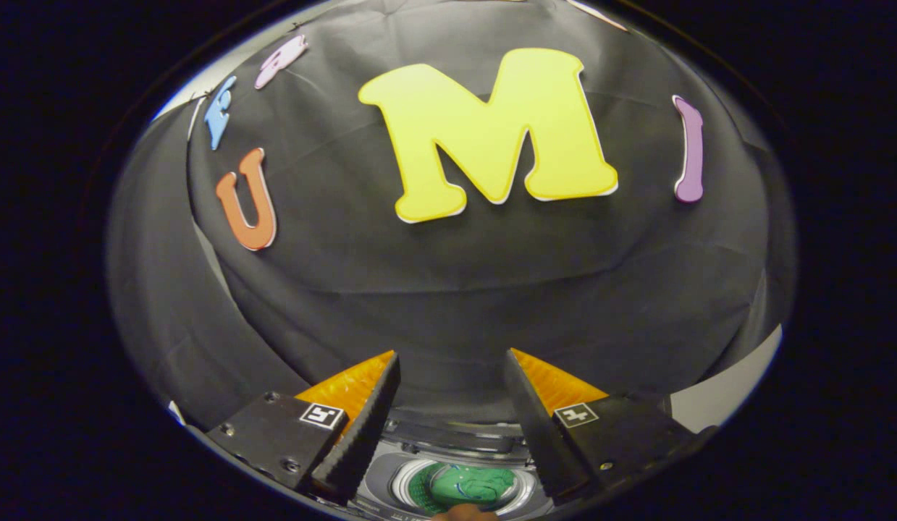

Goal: Put the clothes into the washing machine and then close the washing machine lid.

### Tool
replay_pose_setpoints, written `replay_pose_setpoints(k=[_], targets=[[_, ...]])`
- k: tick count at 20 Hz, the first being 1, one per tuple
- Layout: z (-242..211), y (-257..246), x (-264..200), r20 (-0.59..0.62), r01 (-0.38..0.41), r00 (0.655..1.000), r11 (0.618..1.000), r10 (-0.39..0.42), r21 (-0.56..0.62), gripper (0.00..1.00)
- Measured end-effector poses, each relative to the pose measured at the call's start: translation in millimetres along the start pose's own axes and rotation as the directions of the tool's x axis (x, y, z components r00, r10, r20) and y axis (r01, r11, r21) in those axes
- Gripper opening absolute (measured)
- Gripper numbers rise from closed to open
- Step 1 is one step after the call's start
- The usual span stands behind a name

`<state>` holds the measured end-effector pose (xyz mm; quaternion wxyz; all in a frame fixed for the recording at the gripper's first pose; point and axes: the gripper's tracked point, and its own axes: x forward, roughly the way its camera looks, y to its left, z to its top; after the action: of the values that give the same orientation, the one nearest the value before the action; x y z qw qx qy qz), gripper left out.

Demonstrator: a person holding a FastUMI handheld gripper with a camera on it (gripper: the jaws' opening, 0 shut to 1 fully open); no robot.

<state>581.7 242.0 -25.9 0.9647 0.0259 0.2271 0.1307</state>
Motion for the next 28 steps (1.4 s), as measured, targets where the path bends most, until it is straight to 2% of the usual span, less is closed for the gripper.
replay_pose_setpoints(k=[5, 17, 23, 28], targets=[[-22, -17, 33, -0.070, 0.060, 0.996, 0.997, -0.057, 0.051, 0.91], [-59, -27, 49, -0.158, 0.106, 0.984, 0.988, -0.088, 0.108, 0.91], [-69, -30, 50, -0.146, 0.137, 0.979, 0.990, -0.140, -0.030, 0.91], [-71, -31, 51, -0.100, 0.136, 0.985, 0.990, -0.139, -0.041, 0.92]])
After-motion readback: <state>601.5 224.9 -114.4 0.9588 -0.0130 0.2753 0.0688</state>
